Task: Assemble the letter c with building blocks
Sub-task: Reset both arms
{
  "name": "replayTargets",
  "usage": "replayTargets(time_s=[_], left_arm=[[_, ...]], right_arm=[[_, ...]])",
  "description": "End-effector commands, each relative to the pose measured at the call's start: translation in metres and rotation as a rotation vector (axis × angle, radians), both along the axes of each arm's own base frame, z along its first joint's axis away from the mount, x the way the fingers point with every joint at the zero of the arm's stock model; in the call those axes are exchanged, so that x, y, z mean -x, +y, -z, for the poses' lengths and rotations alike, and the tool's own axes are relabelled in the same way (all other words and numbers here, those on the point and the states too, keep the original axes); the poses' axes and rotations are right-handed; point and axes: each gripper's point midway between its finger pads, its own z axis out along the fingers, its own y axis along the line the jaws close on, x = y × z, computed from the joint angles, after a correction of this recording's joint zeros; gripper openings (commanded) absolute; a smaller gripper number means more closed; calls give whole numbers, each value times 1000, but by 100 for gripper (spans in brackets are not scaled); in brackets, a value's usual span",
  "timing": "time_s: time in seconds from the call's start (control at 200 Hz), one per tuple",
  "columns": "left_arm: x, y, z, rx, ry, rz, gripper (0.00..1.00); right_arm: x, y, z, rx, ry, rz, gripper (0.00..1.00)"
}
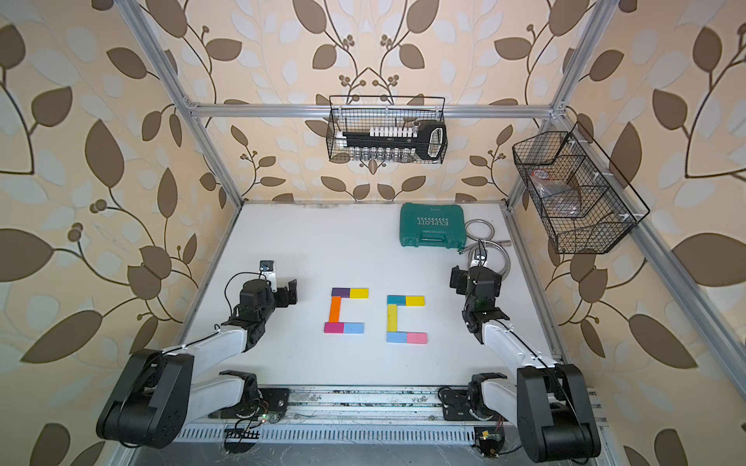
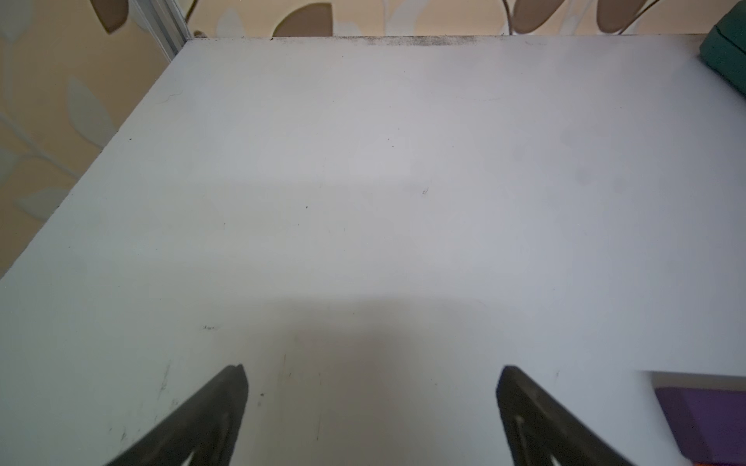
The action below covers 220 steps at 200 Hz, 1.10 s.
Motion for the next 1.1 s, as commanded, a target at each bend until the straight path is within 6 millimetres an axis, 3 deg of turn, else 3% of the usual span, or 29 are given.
replayTargets(time_s=[0.0,0.28,0.37,0.405,0.485,0.815,1.095], left_arm=[[-20,0,-33,-5,-169,16,99],[-27,-1,-13,4,-172,21,99],[-35,-5,-13,1,-135,47,99],[-36,-7,-3,-3,-100,55,99],[-41,-4,0,-4,-69,34,99],[-53,8,11,84,20,23,99],[-50,9,5,81,-10,24,99]], right_arm=[[-16,8,-15,-5,-124,-55,98],[-22,8,8,-24,-142,-47,98],[-27,15,22,-22,-136,-84,98],[-34,18,21,-15,-144,-104,98],[-40,26,32,-28,-47,-153,98],[-43,25,32,-40,-49,-160,98],[-40,28,28,-17,-69,-160,98]])
